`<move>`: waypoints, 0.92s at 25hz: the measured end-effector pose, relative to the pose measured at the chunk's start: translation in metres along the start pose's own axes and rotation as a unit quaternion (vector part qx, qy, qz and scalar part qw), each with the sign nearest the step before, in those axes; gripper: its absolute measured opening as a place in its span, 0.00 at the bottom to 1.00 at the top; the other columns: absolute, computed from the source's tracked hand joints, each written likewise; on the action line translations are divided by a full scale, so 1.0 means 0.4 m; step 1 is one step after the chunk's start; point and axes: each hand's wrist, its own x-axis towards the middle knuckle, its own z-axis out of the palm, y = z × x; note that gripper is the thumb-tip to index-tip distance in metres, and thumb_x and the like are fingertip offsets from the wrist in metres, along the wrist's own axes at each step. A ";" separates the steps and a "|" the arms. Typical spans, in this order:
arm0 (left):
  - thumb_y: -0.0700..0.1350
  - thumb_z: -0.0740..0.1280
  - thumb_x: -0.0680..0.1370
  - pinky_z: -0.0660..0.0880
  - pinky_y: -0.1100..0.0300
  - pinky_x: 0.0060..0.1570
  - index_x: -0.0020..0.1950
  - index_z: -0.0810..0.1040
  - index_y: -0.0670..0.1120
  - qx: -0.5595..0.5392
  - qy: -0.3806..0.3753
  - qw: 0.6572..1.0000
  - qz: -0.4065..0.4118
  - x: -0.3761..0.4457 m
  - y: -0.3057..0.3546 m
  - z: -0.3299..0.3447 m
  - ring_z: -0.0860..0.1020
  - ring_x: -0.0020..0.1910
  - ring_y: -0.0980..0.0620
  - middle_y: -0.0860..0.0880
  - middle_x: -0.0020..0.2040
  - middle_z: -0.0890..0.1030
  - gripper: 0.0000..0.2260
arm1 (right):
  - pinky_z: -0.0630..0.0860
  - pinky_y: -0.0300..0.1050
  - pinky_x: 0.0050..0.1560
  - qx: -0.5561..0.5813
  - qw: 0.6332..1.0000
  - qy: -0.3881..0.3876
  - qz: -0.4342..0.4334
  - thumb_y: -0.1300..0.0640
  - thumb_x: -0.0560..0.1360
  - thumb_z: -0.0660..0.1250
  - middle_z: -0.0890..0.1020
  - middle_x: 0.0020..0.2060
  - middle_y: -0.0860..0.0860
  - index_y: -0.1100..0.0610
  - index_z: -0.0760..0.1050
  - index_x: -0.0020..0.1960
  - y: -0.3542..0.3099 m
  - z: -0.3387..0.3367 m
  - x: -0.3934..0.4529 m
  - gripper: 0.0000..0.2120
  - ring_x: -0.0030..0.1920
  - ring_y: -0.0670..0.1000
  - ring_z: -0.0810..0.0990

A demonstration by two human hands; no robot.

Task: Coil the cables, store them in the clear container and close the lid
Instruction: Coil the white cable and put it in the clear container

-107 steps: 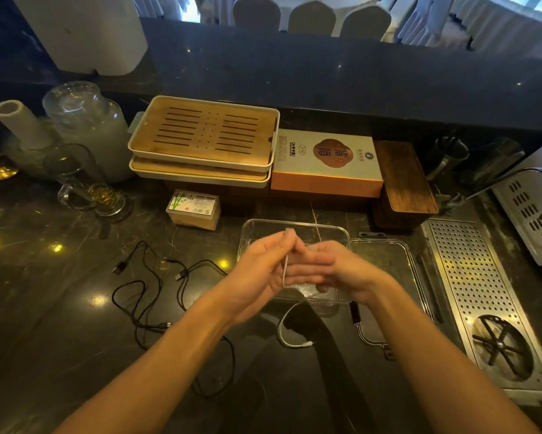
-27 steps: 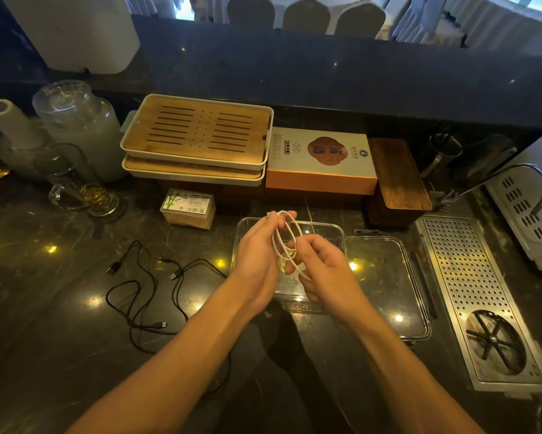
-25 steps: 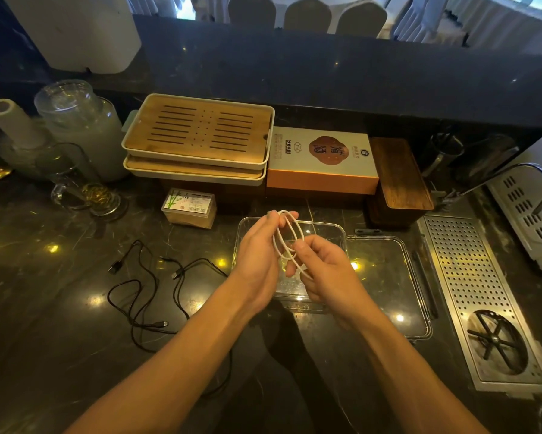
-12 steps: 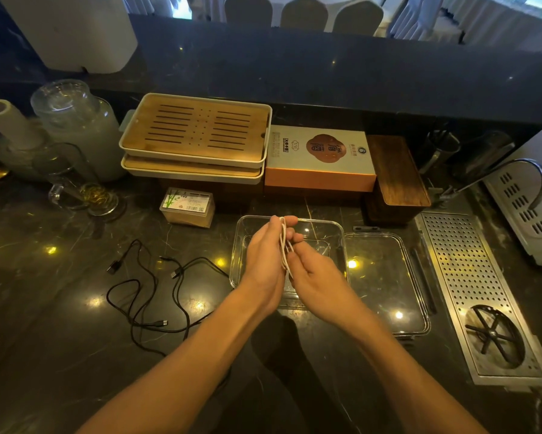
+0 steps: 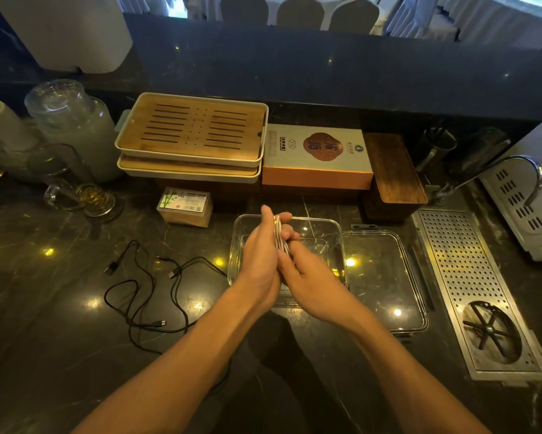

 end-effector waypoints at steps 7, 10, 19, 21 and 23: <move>0.49 0.54 0.86 0.78 0.58 0.47 0.55 0.76 0.46 0.128 -0.029 0.991 0.041 -0.004 -0.018 -0.002 0.81 0.46 0.52 0.50 0.45 0.84 0.13 | 0.72 0.32 0.35 0.049 0.998 0.030 0.024 0.54 0.86 0.58 0.77 0.38 0.43 0.50 0.74 0.53 0.004 -0.002 0.001 0.07 0.34 0.34 0.77; 0.48 0.53 0.87 0.78 0.59 0.50 0.56 0.74 0.45 0.173 -0.045 0.983 0.041 -0.002 -0.021 -0.012 0.84 0.49 0.54 0.49 0.50 0.87 0.12 | 0.70 0.33 0.32 0.020 0.999 0.008 0.023 0.54 0.86 0.57 0.74 0.34 0.44 0.50 0.72 0.46 0.004 -0.011 0.001 0.11 0.30 0.37 0.73; 0.54 0.52 0.85 0.73 0.55 0.57 0.67 0.73 0.53 0.738 -0.357 0.532 0.214 0.072 0.083 -0.149 0.74 0.53 0.56 0.54 0.55 0.76 0.15 | 0.69 0.38 0.38 -0.065 0.988 -0.135 0.038 0.51 0.86 0.57 0.71 0.35 0.44 0.51 0.70 0.44 0.043 -0.084 -0.001 0.12 0.31 0.39 0.69; 0.53 0.52 0.86 0.74 0.53 0.55 0.60 0.74 0.51 0.744 -0.384 0.523 0.158 0.064 0.094 -0.138 0.75 0.49 0.56 0.53 0.50 0.75 0.13 | 0.69 0.40 0.39 -0.084 0.984 -0.150 0.043 0.50 0.86 0.58 0.72 0.35 0.45 0.52 0.71 0.45 0.053 -0.090 0.004 0.12 0.33 0.42 0.69; 0.51 0.54 0.86 0.75 0.58 0.48 0.53 0.71 0.55 0.718 -0.398 0.563 0.096 0.059 0.089 -0.133 0.74 0.44 0.57 0.54 0.46 0.75 0.08 | 0.69 0.42 0.38 -0.077 0.984 -0.151 0.052 0.49 0.86 0.59 0.72 0.34 0.45 0.57 0.74 0.50 0.071 -0.092 0.011 0.14 0.33 0.43 0.69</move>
